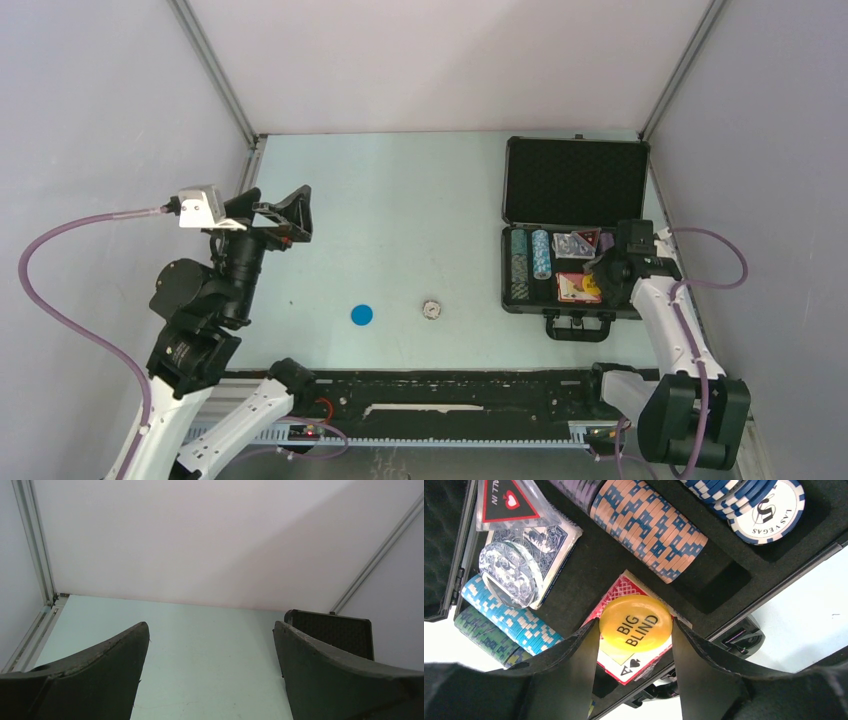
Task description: Pack up texas hold em set
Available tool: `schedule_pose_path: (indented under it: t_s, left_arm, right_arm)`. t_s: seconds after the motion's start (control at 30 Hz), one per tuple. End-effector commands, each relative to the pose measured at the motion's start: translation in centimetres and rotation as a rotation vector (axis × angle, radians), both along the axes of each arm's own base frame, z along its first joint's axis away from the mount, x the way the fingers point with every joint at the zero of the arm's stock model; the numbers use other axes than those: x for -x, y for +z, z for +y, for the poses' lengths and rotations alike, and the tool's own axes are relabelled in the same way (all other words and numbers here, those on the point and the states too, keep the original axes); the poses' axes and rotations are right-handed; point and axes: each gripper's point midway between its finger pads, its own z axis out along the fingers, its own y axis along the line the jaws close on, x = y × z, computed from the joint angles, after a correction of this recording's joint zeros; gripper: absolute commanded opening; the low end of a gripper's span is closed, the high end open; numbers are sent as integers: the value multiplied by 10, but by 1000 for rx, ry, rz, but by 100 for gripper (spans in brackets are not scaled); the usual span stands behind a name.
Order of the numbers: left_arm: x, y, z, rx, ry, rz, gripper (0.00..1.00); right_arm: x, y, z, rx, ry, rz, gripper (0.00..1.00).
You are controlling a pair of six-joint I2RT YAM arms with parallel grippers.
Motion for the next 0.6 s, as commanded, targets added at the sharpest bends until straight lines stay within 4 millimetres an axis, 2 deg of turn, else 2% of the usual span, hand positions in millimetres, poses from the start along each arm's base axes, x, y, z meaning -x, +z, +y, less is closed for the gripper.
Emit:
schedule_pose_path:
  t_s: [0.0,0.17,0.23,0.3,0.4,0.47,0.57]
  left_arm:
    - [-3,2,-3,19,-9,-14,100]
    - [-2,3,-2,21,-6,-18,100]
    - [-2,3,-2,21,-4,-20,100]
    - [-1,4,-1,23,-4,-22,100]
    - [1,5,0,27,-5,-26,100]
    - [1,5,-1,30,-10,-27,100]
    - [3,6,-1,33,-14,-31,100]
  right_arm:
    - [-5,3,-1,28,-29,-24,63]
    - [-5,0,1,27,-16,-15,67]
    - [-6,6,1,31,-6,-36,78]
    - [-8,18,5,30,37,-69,85]
    - [-15,51,13,100,135,-147,93]
    - [-21,74,35,127,281,-223,98]
    - [-32,93,84,82,559,-353,100]
